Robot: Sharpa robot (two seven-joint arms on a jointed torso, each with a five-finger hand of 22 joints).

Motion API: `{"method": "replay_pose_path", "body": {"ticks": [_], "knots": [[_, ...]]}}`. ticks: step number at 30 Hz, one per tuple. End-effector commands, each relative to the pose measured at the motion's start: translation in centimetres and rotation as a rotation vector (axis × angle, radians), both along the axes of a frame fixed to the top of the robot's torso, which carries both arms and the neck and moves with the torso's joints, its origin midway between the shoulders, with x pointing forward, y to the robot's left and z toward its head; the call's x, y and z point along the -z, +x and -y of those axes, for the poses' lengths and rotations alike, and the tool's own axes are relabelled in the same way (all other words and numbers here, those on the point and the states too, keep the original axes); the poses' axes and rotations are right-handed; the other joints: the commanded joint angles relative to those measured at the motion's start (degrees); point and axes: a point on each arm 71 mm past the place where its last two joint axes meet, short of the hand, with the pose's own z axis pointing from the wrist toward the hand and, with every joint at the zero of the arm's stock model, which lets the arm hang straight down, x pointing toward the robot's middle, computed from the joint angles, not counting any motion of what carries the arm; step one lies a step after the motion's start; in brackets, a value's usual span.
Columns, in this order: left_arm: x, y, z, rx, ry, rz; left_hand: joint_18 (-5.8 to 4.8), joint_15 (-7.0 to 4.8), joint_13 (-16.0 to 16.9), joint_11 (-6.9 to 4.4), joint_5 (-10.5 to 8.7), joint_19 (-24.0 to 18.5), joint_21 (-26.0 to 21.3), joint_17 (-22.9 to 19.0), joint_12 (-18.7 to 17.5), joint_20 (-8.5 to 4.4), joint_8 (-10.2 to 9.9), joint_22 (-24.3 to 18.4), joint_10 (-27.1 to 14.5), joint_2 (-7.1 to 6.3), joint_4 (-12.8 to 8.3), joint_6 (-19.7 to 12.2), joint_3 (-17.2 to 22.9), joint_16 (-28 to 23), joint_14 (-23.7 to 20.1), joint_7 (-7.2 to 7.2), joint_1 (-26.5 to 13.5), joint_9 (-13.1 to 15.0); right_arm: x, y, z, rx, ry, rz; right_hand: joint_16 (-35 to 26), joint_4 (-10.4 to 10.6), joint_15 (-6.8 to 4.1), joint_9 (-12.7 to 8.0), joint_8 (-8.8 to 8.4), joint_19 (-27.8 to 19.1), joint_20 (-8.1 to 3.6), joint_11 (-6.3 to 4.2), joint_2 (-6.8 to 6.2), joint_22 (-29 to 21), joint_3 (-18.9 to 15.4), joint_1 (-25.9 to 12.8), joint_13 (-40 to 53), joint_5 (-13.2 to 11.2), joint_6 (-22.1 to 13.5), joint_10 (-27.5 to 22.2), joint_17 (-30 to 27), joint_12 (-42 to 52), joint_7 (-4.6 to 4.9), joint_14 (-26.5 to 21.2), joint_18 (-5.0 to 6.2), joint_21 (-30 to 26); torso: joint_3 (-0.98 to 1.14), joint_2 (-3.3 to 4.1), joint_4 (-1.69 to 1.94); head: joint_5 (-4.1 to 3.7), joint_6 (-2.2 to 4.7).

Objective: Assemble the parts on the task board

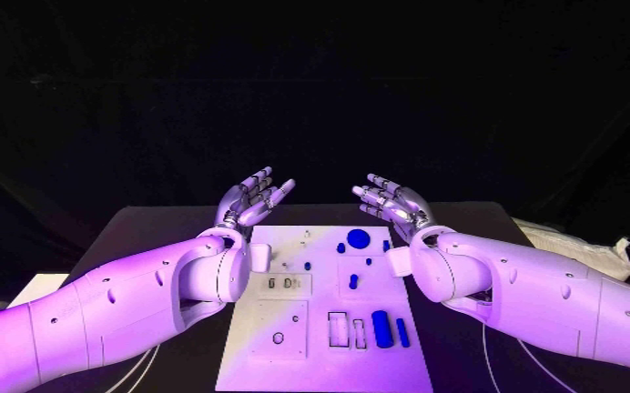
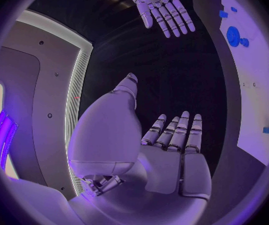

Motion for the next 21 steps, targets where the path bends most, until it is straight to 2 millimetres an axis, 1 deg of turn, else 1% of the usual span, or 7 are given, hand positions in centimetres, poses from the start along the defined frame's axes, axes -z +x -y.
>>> {"method": "replay_pose_path", "body": {"ticks": [1,4,6,8,9,14,21], "knots": [[-0.3,0.0,0.6,0.068,-0.024,0.024,1.32,0.59,0.31,0.85,0.15,4.02,1.15,0.59,0.64,0.42,0.71,0.57,3.34,1.22,0.52,2.91,0.94,1.15,4.79,7.46,2.78,0.30,0.3,-0.2,-1.4,-0.211,-0.018,-0.031,1.70,-2.82,0.08,0.76,1.25,10.32,0.34,0.26,0.53,1.29,0.45,5.18,0.82,0.01,7.73,10.33,0.89,1.41,8.13,11.13,3.15,2.38,0.00,0.00,0.01,0.00,0.00],[-0.3,0.0,0.6,0.068,-0.024,0.024,1.70,0.53,1.03,1.34,-0.16,14.68,3.95,2.13,2.03,0.20,2.13,1.99,12.26,3.63,-0.29,10.52,1.90,4.23,17.56,7.42,3.61,1.05,0.5,-0.1,-1.6,-0.251,-0.027,-0.041,4.41,-4.42,-1.74,1.77,3.08,20.69,0.32,-1.18,0.65,2.46,0.97,7.40,1.82,-0.15,19.10,25.83,1.89,3.97,7.07,27.07,5.35,5.39,0.00,0.00,0.01,0.00,0.00],[-0.3,0.0,0.6,0.068,-0.024,0.024,2.52,-0.48,1.58,0.45,-0.34,22.54,6.17,2.60,3.31,0.12,3.32,2.92,20.42,4.73,-1.25,16.78,1.98,5.77,22.44,7.11,4.05,1.59,0.5,-0.1,-1.6,-0.263,-0.030,-0.045,5.02,-5.15,-2.82,2.11,3.83,23.23,0.28,-2.22,0.67,2.56,1.44,8.19,1.67,-0.32,25.35,29.72,1.80,4.49,6.23,30.99,6.44,6.36,0.00,0.00,0.01,0.00,0.00],[-0.3,0.0,0.6,0.068,-0.024,0.024,4.13,-2.35,2.55,-0.95,-0.44,28.26,8.34,3.17,6.15,-0.20,5.20,3.64,32.40,5.71,-2.41,25.57,1.83,7.67,27.89,6.34,4.27,2.41,0.6,-0.1,-1.6,-0.267,-0.031,-0.046,5.09,-5.88,-3.70,2.18,4.20,25.87,-0.12,-3.13,0.65,2.49,2.43,8.46,1.33,-0.27,32.24,32.98,1.56,4.38,5.45,34.37,6.78,7.22,0.00,0.00,0.01,0.00,0.00],[-0.2,0.4,-0.9,0.078,-0.049,0.045,4.46,-2.81,2.46,-1.38,-0.43,29.91,8.78,3.18,6.48,-0.27,5.56,3.71,33.82,6.04,-2.87,28.13,1.68,7.90,29.29,6.18,4.25,2.52,-0.2,1.1,0.8,-0.178,-0.252,0.154,4.87,-6.16,-3.94,2.09,4.07,26.53,-0.31,-3.35,0.57,2.36,2.91,8.43,1.29,-0.32,33.85,33.90,1.52,4.11,5.27,35.28,6.81,7.33,-0.03,0.39,0.05,-0.45,0.04],[-0.4,0.1,-1.3,0.102,-0.057,0.044,4.69,-5.19,2.31,-3.52,-0.33,37.41,10.31,3.94,7.72,-2.43,6.67,3.85,41.15,7.55,-4.75,35.04,1.22,9.15,36.68,4.32,4.32,2.41,-0.8,1.4,1.3,-0.170,-0.327,0.211,4.25,-7.18,-4.91,1.94,3.31,28.94,-1.16,-4.23,0.10,1.96,5.14,7.96,1.34,-0.45,36.87,37.13,1.59,3.08,4.67,38.66,6.89,7.80,0.00,1.00,-0.03,-0.49,0.18],[-0.9,-0.8,-1.6,0.135,-0.066,0.040,4.80,-6.76,2.24,-4.83,-0.41,42.00,10.24,5.50,7.07,-3.92,6.10,3.38,45.74,8.05,-5.67,38.23,0.72,9.33,41.89,3.34,4.10,1.93,-1.8,1.6,1.8,-0.183,-0.429,0.279,3.79,-8.21,-6.05,1.99,2.47,31.83,-2.33,-4.98,-0.77,1.78,8.49,6.94,1.39,-0.37,39.35,40.24,1.73,1.86,4.16,42.68,6.91,8.56,0.02,2.26,-0.08,-0.63,0.37]]}}
